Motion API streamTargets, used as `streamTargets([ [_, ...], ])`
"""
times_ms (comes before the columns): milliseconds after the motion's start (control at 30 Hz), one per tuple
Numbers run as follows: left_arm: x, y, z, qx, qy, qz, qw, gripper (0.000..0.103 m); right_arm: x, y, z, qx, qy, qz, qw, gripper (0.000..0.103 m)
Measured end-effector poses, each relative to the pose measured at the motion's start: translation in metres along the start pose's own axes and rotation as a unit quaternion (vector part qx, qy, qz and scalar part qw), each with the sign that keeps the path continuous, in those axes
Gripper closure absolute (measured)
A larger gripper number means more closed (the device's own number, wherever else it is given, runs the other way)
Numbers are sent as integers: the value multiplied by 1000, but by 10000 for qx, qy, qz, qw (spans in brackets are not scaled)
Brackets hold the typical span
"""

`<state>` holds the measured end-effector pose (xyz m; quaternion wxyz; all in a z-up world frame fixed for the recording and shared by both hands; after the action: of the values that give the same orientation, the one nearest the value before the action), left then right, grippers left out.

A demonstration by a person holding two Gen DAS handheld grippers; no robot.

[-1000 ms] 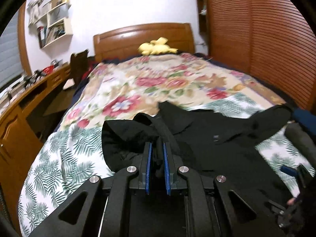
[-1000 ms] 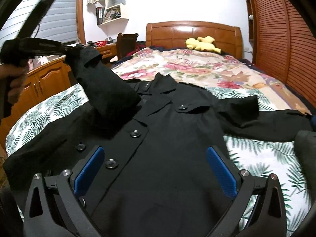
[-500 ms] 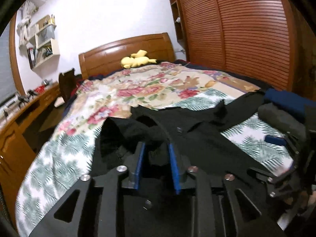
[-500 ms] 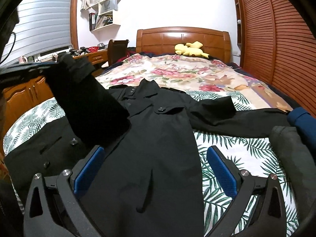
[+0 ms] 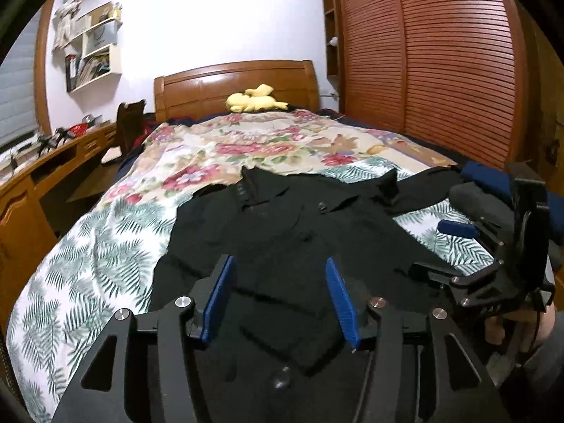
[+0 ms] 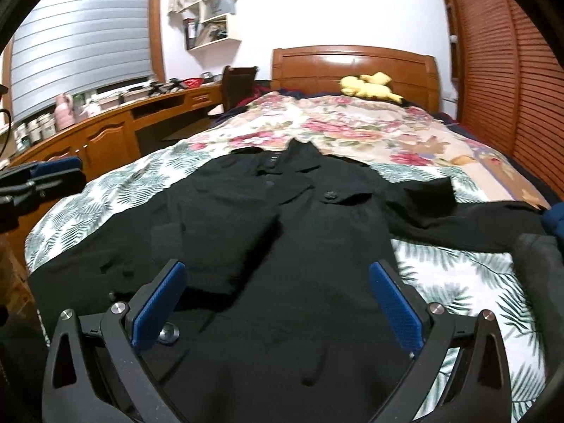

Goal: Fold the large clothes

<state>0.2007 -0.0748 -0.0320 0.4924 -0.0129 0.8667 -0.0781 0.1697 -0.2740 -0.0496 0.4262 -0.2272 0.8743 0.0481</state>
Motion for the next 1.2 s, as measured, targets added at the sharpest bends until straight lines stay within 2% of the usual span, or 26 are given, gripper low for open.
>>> streamTargets([
  [167, 9, 23, -10, -71, 6, -263, 9996, 47, -6, 38, 20, -482, 98, -237, 9985, 13],
  [333, 21, 48, -14, -334, -5, -548, 9979, 47, -5, 83, 41, -1015, 304, -423, 9935, 23],
  [567, 34, 67, -24, -730, 2, -611, 9955, 47, 3, 145, 63, -1713, 563, -831, 9801, 36],
  [733, 35, 63, -33, -689, -35, -624, 9957, 47, 16, 155, 83, -1689, 871, -946, 9772, 40],
  [867, 38, 67, -35, -615, -11, -696, 9957, 47, 25, 151, 93, -1625, 1102, -918, 9762, 50],
  [1133, 38, 65, -31, -469, -30, -729, 9962, 47, 27, 146, 93, -1660, 1124, -733, 9770, 63],
  [1200, 40, 63, -29, -437, -7, -715, 9965, 47, 26, 146, 93, -1601, 1107, -759, 9779, 70],
])
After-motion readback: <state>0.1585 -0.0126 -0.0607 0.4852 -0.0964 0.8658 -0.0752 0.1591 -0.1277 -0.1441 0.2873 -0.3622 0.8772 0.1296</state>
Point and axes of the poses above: each gripper's, at about its wrist camera, not at the fingertips, and z roughly the way its jaws point, y to its left, x to its underside, the point moved 9 cm from there along z, roughly the way its jaws point, and after that the axes turned 11 degrees about -z, right-handed, at the moved point
